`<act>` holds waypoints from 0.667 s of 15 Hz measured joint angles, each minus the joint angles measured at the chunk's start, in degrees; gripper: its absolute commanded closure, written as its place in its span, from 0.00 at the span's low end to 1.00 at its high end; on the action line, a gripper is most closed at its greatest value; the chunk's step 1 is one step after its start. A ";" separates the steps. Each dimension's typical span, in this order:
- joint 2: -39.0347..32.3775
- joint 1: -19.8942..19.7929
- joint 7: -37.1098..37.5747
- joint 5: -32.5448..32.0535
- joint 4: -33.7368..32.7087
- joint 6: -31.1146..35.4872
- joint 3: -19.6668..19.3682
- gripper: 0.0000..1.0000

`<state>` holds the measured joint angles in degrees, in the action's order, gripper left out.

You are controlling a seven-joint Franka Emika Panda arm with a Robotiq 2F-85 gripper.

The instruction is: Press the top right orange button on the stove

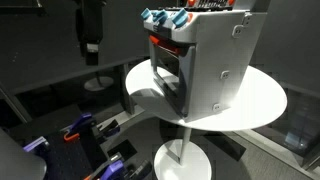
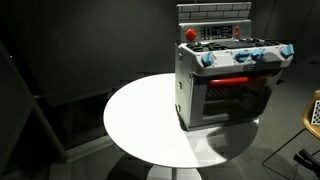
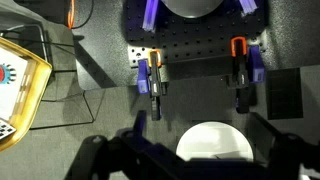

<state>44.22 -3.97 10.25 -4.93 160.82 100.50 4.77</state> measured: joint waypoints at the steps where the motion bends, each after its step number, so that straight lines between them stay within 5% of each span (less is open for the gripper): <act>1: -0.04 0.00 0.00 0.00 0.00 0.00 0.00 0.00; 10: -0.08 -0.03 0.16 -0.04 -2.29 2.49 -0.01 0.00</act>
<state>44.14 -4.00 10.42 -4.97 158.54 102.99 4.76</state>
